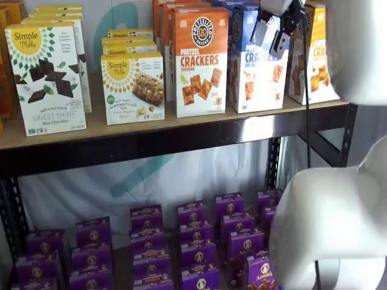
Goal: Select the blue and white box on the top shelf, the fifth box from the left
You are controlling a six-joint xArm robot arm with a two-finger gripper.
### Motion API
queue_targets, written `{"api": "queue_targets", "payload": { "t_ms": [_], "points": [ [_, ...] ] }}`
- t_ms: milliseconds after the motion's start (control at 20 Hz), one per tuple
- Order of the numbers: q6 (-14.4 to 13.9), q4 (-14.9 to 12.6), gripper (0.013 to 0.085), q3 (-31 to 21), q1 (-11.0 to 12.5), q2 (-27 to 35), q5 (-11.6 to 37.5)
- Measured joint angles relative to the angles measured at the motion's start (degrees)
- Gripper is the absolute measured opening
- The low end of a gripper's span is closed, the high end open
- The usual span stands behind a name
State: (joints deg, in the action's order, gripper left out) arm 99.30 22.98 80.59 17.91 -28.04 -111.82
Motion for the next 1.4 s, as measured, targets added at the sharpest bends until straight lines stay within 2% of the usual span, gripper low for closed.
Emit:
{"api": "queue_targets", "payload": {
  "t_ms": [50,100,150,350,650,850,1200,1400],
  "points": [
    [-0.15,-1.22,0.0850,-0.46,-0.68,-0.47,0.87],
    [-0.55,-4.32,0.0850,-2.06,-2.53,-1.98,3.09],
    [-0.75,-5.82,0.0850,-3.31,-3.43,-3.06,4.49],
    [-0.73,-6.33,0.0850,-6.58,-3.69,-5.46,6.56],
    [0.97,0.54,0.0850,-11.02,0.37,-9.20,11.75],
    [1.45,4.71,0.0850,-10.77,2.63,-9.55,13.71],
    [1.50,7.08,0.0850,-7.67,4.02,-7.77,16.60],
    [1.66,9.57,0.0850,-5.10,5.50,-5.57,17.48]
  ]
}}
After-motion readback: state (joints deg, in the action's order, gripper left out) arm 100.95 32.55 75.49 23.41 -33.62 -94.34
